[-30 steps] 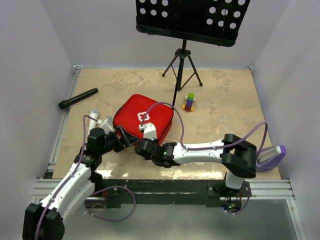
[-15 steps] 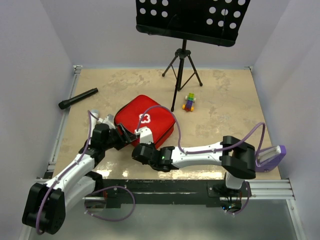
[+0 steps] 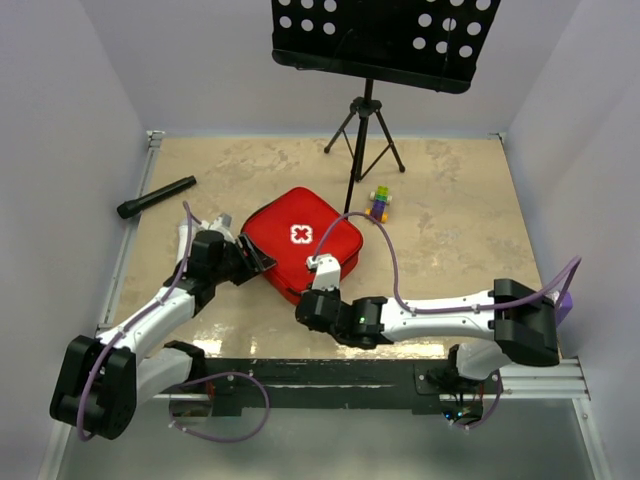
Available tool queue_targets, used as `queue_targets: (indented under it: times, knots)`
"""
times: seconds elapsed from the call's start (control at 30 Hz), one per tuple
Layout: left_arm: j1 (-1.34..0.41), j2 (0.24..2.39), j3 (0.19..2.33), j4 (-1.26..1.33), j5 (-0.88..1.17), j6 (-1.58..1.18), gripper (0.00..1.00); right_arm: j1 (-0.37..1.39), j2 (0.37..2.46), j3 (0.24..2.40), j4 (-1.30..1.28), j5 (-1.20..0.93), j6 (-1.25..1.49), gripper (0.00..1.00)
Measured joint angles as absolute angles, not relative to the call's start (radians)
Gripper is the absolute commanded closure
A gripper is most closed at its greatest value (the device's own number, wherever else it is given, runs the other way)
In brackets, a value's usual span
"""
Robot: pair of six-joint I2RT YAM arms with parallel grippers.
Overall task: Organize the medicine kit
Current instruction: Zip the medicine box at the center of the board.
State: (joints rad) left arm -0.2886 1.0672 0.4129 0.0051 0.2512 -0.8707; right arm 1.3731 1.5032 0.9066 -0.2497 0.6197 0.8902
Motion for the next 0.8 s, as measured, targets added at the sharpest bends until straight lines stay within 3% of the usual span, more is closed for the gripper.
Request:
queue_targets:
  times: [0.27,0.47,0.63,0.8]
  knots:
    - [-0.271,1.069,0.438,0.009,0.190,-0.809,0.42,1.269,1.371,0.780,-0.229,0.574,0.947,1.00]
    - [-0.263,1.069,0.451,-0.013,0.186,-0.773,0.23,1.246,1.354,0.764,-0.224,0.558,0.910,1.00]
    - [-0.257,1.060,0.487,-0.096,0.184,-0.767,0.15,1.319,1.478,0.848,-0.252,0.578,0.859,1.00]
    - [-0.257,0.921,0.490,-0.227,0.179,-0.766,0.12,1.407,1.671,1.063,-0.290,0.567,0.781,1.00]
